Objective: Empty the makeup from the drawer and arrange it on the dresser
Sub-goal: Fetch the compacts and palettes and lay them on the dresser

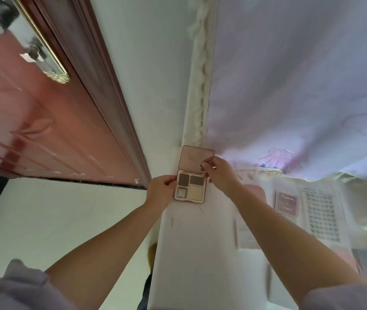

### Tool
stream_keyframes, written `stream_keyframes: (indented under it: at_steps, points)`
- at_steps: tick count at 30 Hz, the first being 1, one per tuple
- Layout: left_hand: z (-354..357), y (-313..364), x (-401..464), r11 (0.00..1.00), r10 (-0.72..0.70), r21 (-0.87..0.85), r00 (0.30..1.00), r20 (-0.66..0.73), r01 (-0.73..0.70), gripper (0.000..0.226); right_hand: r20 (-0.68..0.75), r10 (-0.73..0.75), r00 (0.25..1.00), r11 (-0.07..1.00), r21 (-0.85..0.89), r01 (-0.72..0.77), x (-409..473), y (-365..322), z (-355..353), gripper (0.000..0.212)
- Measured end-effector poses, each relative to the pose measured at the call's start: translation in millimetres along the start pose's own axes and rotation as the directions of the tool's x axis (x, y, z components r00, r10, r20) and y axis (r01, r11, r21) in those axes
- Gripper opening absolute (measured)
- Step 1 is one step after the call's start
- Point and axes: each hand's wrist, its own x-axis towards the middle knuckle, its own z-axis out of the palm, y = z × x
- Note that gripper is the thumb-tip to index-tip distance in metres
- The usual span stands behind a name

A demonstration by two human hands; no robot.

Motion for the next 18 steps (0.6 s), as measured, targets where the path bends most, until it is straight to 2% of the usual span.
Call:
stream_keyframes:
  at_steps: [8,14,16,18]
  points:
    - [-1.1,-12.5,16.8,0.995,0.038,0.093,0.999,-0.023,-0.036,0.027,-0.057,0.027,0.998,0.995,-0.098,-0.033,14.5,8.2,13.6,0.017]
    - [-0.8,-8.5,7.5,0.995,0.02,0.103,1.0,-0.021,-0.018,0.029,-0.084,0.023,0.996,0.999,-0.032,-0.026,-2.5,6.2,-1.9,0.023]
    - [3.5,-6.8,-7.1,0.982,0.086,0.174,0.992,-0.095,-0.068,0.03,-0.103,0.016,0.995,1.0,-0.019,-0.018,-17.3,9.9,-20.3,0.022]
    - [14.8,-3.8,-28.8,0.948,0.221,0.262,0.964,-0.145,-0.178,0.029,-0.11,0.019,0.994,1.0,-0.007,-0.02,-39.9,19.2,-42.6,0.015]
